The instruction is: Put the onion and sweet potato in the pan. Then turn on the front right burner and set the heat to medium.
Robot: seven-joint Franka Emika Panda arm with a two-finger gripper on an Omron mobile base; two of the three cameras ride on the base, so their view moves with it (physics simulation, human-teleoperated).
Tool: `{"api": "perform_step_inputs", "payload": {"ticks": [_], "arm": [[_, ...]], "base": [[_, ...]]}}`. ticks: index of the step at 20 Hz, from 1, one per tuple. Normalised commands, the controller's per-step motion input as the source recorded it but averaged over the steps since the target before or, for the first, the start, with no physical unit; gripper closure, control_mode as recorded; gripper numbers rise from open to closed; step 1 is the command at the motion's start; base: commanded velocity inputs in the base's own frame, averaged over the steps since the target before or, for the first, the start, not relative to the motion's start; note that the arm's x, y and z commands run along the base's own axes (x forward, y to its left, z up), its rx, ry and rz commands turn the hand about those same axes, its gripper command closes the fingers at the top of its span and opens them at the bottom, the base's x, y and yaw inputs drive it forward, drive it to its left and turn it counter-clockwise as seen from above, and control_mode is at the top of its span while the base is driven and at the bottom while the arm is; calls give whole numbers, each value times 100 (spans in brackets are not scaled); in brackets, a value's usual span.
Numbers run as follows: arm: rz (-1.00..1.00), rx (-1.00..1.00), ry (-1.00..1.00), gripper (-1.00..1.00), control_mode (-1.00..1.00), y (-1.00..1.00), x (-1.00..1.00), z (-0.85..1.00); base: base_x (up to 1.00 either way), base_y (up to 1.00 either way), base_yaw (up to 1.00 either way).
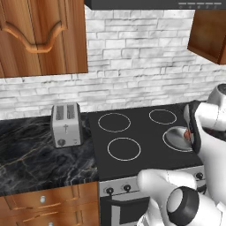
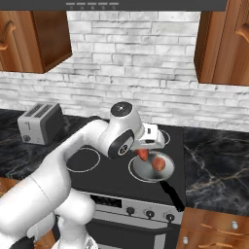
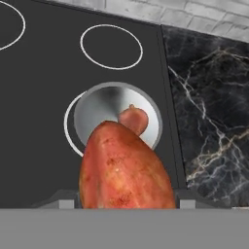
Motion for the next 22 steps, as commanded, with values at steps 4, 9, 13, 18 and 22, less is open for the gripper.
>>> {"api": "perform_step_inputs", "payload": {"ticks": [4, 9, 13, 18, 22], "arm": [[0, 1, 12, 100, -100, 56, 14, -1], [-3, 0, 18, 100, -100, 4, 43, -27], [-6, 11, 6, 100, -100, -3, 52, -34], [-8, 15, 4, 100, -100, -2, 40, -14], [-9, 3, 8, 100, -100, -14, 23, -5]], "base": [[0, 0, 0], [0, 0, 0], [0, 0, 0], [0, 0, 0], [0, 0, 0]]}}
